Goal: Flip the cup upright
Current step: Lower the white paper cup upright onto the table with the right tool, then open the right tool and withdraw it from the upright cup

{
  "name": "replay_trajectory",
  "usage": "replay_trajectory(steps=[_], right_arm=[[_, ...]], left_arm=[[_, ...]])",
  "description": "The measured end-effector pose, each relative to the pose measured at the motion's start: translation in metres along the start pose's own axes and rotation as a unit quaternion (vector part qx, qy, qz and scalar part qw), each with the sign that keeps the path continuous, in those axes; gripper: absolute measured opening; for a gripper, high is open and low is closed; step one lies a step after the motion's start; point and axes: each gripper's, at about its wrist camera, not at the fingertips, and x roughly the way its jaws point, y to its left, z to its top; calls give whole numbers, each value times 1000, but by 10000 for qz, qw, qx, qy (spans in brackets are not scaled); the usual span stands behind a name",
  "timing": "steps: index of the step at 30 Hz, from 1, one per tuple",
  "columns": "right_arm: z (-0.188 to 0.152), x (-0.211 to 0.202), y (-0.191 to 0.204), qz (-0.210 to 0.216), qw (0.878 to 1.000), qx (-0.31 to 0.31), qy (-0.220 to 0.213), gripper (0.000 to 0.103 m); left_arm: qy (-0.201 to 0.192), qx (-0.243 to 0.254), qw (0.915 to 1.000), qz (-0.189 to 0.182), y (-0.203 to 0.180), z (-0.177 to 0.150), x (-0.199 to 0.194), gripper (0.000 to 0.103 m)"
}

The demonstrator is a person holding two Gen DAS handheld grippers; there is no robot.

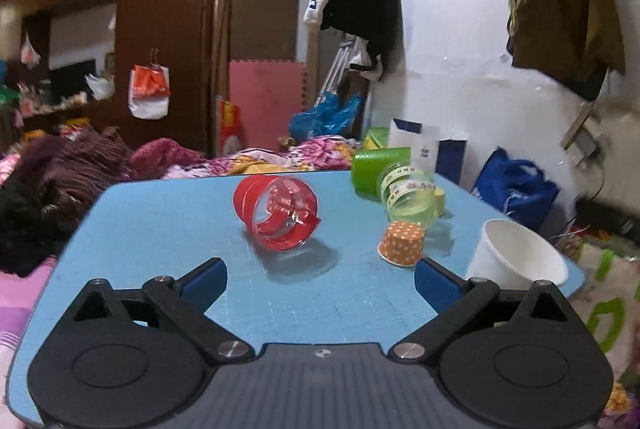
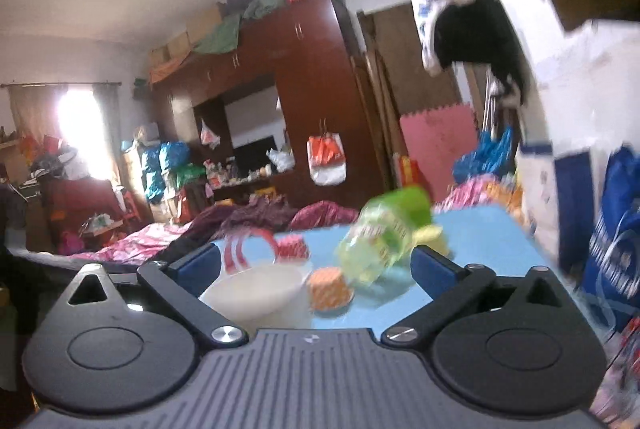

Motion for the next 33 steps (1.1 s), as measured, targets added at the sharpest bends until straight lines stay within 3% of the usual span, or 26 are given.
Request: replay_trajectory(steps=[8, 14, 22, 28, 33], right_arm=[[6, -2, -2, -227, 9991, 56, 351, 102], [8, -4, -2, -159, 9981, 139, 572, 102], [4, -13, 30, -872, 9897, -459, 1038, 102], [2, 0, 28, -835, 9802, -503, 1721, 102], [-3, -2, 24, -821, 9790, -409, 1822, 102]], left_arm=[[109, 102, 9999, -43, -15, -1, -1, 101], [59, 105, 9999, 81, -21, -3, -7, 101], [-111, 280, 9988, 391, -49, -15, -46, 101], [58, 368, 9980, 512, -64, -21, -44, 101], [82, 197, 9981, 577, -59, -20, -45, 101]])
